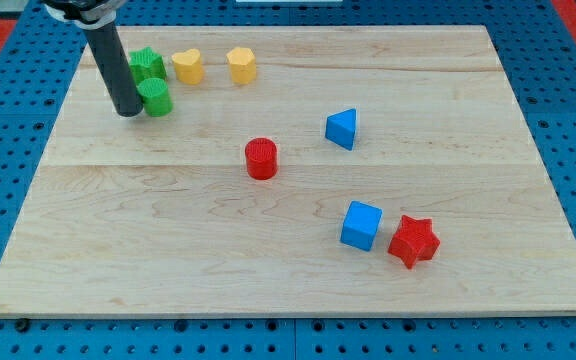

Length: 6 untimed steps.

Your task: Place the green circle underneath the yellow heart

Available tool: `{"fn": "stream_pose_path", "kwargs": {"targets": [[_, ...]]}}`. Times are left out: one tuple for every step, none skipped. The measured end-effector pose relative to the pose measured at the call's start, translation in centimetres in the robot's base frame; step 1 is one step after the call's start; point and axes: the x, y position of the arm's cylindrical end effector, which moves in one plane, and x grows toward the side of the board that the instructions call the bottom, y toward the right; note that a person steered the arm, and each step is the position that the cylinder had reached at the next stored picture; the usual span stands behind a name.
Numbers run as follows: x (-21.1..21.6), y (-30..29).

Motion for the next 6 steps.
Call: {"fn": "stream_pose_path", "kwargs": {"targets": [[-0.6,0.4],[-1.3,-0.6],[-1.8,-1.7],[-2.3,-1.9],[-2.6,-1.9],[-2.6,-1.0]]}}
